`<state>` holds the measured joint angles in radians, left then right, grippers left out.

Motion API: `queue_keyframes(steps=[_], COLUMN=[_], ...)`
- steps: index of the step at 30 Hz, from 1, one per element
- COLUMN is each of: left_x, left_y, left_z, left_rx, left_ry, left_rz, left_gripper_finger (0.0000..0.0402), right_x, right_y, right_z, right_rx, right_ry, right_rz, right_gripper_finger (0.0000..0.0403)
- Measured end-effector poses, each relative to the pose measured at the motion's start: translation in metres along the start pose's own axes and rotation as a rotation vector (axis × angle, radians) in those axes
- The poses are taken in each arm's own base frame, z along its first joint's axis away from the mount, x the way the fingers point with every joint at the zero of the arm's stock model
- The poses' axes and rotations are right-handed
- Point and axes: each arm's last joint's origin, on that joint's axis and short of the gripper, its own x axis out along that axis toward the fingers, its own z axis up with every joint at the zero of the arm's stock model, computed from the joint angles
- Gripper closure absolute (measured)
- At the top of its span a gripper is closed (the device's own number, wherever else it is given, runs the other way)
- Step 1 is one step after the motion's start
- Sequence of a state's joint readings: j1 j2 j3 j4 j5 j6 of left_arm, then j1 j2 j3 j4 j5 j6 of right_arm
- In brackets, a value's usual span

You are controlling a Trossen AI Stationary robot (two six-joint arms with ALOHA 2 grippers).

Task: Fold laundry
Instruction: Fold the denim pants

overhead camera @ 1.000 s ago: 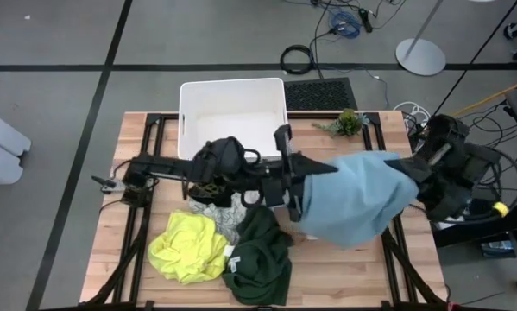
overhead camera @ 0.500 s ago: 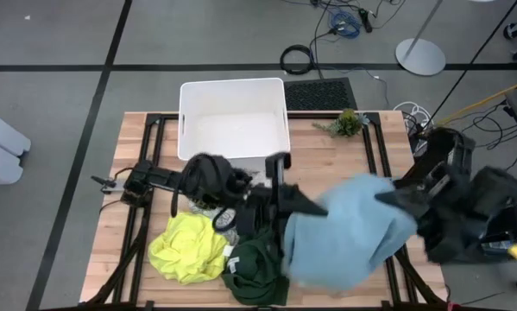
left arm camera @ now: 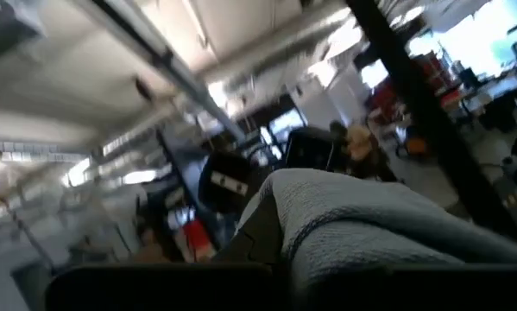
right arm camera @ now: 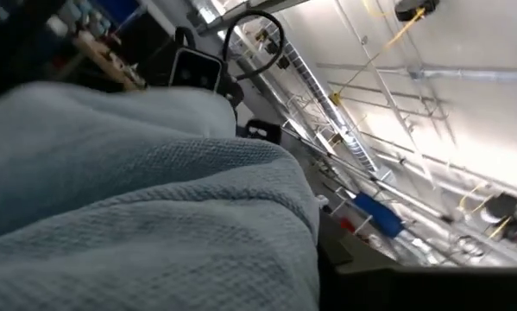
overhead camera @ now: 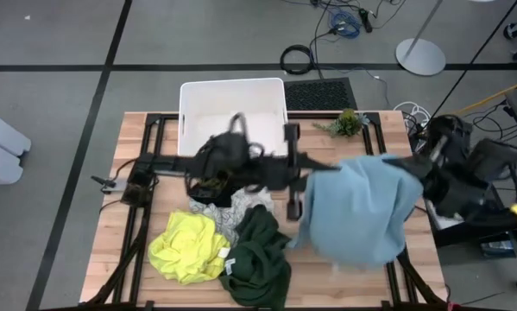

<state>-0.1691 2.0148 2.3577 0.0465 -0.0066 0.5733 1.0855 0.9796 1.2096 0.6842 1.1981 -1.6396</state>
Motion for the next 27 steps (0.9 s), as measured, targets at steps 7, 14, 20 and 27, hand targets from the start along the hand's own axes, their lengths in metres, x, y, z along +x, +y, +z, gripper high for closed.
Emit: queue_keyframes(steps=[7, 14, 20, 27], left_x=[-0.003, -0.01, -0.017, -0.022], left_y=[0.026, 0.025, 0.032, 0.054], left_z=[-0.039, -0.077, -0.115, -0.13], left_rx=[-0.123, -0.14, -0.145, -0.139], left_ry=[0.199, 0.447, 0.597, 0.619], left_rz=[-0.025, -0.071, -0.036, 0.034], left_gripper_finger=[0.0389, 0.0389, 0.0389, 0.0389], right_x=[-0.036, -0.053, -0.062, -0.065], right_y=[-0.003, 0.029, 0.041, 0.029], right_z=[-0.089, -0.143, -0.175, -0.194], right_rx=[0.378, 0.561, 0.596, 0.476], right_ry=[-0.086, 0.014, 0.039, 0.071], right_rz=[0.017, 0.003, -0.069, -0.217], right_gripper_finger=[0.0402, 0.0402, 0.0402, 0.0402])
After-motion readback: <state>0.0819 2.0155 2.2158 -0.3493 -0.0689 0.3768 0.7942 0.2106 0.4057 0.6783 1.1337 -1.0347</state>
